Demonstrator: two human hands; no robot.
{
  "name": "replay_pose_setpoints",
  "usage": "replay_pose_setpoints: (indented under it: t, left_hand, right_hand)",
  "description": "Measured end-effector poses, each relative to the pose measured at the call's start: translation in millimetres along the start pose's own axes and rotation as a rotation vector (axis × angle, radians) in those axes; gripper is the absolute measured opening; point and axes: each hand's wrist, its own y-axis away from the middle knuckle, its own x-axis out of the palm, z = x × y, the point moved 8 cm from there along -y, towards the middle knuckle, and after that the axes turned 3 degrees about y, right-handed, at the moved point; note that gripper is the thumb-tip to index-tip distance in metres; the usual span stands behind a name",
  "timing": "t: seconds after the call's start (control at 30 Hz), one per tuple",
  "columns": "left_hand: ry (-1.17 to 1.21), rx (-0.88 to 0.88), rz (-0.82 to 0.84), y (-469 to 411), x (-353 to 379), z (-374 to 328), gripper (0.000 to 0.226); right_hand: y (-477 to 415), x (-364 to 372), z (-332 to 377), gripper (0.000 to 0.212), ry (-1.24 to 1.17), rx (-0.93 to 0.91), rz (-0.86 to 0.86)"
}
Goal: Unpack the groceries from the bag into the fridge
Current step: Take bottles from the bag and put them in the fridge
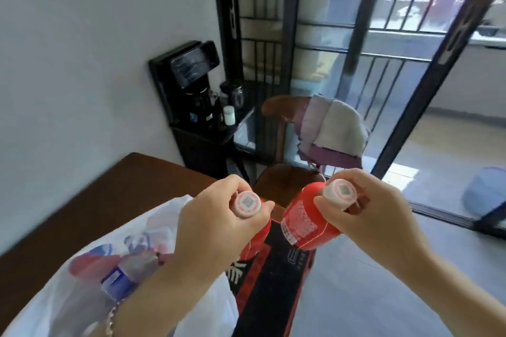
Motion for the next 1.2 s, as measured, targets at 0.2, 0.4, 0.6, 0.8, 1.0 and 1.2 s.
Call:
replay_pose_setpoints:
  t: [0.2, 0.4, 0.6, 0.8, 1.0, 1.2]
  left_hand:
    - [0.017, 0.278, 0.206, -35, 148, -164, 0.028]
    - [0.11, 0.413, 0.398, -14, 329, -354, 0.027]
    - [0.295, 0.554, 0.593, 32, 470, -543, 0.028]
    - [0.415, 0.707, 0.696, 62, 573, -702, 0.033]
    - [0.536, 0.813, 0.894, 86, 680, -843, 0.033]
    - [0.631, 0.968, 1.028, 102, 755, -1008, 0.032]
  right_hand:
    - [52, -174, -129, 0.02, 0.098, 0.218, -0.27]
    - [140, -362, -258, 0.021, 0.276, 0.409, -0.47]
    - [232, -525, -348, 0.027, 0.379, 0.618, -0.605]
    - [303, -660, -418, 0.022, 0.44, 0.817, -0.82]
    - [346, -783, -472, 0.019, 0.469, 0.961, -1.017]
    - [375, -905, -511, 0.031, 0.615, 1.15, -1.162]
